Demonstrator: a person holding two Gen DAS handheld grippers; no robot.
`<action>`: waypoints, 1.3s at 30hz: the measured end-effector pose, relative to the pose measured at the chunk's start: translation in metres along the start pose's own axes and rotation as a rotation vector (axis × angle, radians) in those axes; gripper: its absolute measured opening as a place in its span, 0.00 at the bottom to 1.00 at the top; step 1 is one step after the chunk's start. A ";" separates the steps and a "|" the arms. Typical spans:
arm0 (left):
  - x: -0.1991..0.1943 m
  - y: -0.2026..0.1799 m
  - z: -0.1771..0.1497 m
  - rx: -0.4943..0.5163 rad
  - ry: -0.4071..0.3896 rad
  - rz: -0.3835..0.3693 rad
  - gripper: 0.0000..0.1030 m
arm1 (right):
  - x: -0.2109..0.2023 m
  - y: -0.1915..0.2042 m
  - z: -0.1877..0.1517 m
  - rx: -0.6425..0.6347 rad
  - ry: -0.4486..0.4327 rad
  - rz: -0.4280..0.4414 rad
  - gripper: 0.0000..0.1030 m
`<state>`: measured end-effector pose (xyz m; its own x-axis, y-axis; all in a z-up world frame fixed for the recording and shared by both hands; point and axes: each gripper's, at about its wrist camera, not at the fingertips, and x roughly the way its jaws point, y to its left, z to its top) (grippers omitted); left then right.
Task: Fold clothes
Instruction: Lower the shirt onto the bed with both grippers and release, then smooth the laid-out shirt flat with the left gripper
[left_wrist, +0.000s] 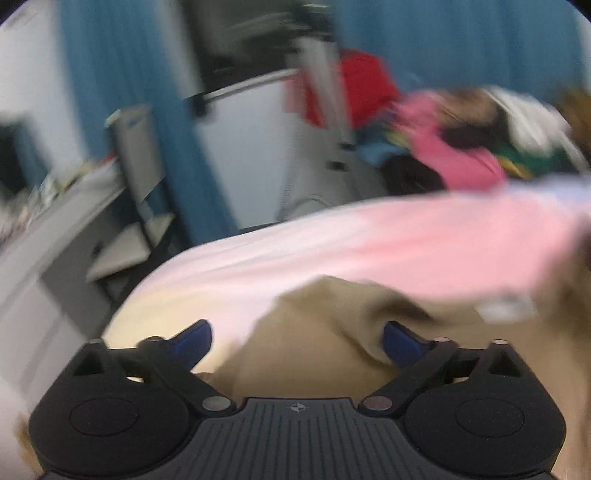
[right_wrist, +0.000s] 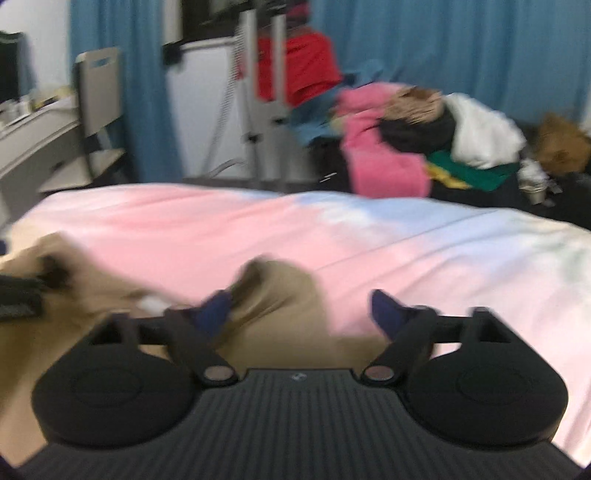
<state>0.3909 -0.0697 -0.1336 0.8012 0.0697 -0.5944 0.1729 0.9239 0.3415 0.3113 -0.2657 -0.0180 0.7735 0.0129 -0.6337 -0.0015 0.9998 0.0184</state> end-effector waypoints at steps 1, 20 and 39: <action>-0.007 -0.005 -0.002 0.046 0.001 -0.003 0.98 | -0.008 0.004 -0.002 -0.002 0.009 0.023 0.87; -0.234 0.111 -0.148 -0.584 -0.102 -0.241 0.97 | -0.275 0.005 -0.178 0.162 -0.293 0.115 0.87; -0.124 0.193 -0.223 -1.191 -0.013 -0.304 0.58 | -0.227 -0.033 -0.227 0.517 -0.148 0.183 0.87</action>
<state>0.1966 0.1839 -0.1562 0.8262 -0.2061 -0.5244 -0.2720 0.6691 -0.6916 -0.0085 -0.2986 -0.0507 0.8706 0.1457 -0.4698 0.1379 0.8445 0.5175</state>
